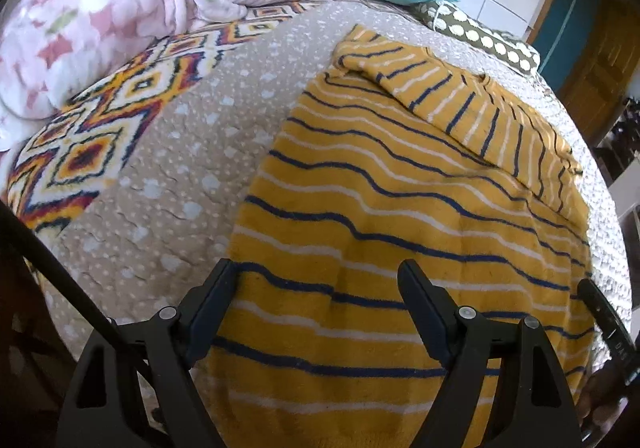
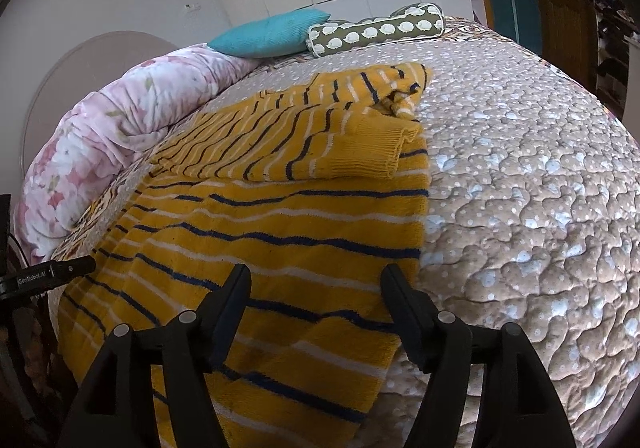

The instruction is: Fold small clothes

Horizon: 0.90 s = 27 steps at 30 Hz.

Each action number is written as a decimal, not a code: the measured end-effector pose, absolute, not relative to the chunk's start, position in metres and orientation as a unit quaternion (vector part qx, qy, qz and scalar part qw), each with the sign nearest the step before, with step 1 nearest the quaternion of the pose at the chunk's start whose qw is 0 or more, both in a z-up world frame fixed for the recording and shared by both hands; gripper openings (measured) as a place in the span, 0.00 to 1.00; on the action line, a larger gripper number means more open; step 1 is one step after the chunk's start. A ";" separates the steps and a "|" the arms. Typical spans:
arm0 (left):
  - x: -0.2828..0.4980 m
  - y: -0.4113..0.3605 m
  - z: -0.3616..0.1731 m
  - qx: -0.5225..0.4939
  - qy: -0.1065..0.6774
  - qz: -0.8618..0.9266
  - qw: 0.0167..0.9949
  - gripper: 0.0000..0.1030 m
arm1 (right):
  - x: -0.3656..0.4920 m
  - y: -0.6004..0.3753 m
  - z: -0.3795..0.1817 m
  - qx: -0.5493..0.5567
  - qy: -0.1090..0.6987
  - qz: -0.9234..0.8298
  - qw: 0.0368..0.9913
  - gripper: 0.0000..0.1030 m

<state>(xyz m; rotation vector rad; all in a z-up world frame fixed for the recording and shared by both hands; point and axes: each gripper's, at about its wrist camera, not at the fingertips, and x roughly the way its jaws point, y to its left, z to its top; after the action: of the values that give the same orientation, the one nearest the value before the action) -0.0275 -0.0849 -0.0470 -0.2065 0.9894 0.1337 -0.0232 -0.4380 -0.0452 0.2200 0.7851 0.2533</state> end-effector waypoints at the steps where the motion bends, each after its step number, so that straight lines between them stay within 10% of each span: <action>1: -0.027 -0.088 -0.049 -0.086 0.475 0.066 0.873 0.79 | -0.023 -0.438 -0.045 0.106 0.381 0.123 0.910 0.70; 27: -0.041 -0.030 -0.027 -0.121 0.442 0.074 0.886 0.79 | -0.024 -0.437 -0.046 0.107 0.379 0.121 0.911 0.72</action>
<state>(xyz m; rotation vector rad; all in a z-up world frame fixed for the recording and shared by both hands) -0.0407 -0.0299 -0.0272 -0.2511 0.9184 0.1529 -0.0244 -0.4365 -0.0458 0.2203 0.7810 0.2488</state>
